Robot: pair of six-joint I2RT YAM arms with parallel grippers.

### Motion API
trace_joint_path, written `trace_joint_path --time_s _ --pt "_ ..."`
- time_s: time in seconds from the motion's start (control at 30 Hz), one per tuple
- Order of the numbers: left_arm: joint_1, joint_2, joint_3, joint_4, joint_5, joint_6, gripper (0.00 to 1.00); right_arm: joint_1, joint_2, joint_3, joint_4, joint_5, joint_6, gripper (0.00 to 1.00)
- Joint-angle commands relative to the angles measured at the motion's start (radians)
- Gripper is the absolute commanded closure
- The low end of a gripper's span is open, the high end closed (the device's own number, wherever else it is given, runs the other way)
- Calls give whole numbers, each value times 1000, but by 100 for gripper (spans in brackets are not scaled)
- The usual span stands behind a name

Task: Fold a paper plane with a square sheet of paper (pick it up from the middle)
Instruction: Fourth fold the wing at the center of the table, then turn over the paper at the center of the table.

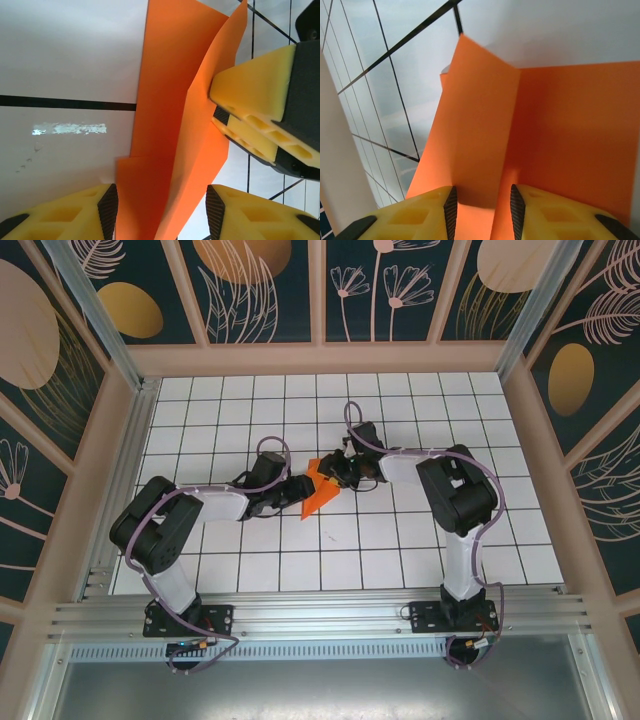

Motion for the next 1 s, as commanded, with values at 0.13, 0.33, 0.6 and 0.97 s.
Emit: trace_joint_path --time_s 0.13,0.33,0.6,0.97 --pt "26 -58 -13 13 10 -13 45 11 9 21 49 -25 -18 84" --pt "58 -140 -11 -43 -13 6 37 11 -24 63 -70 91 -127 100" --pt "180 -265 -8 -188 -89 78 18 -10 -220 142 -413 416 -452 100" --pt "374 -352 47 -253 -124 137 10 15 -268 277 -718 1077 -655 100"
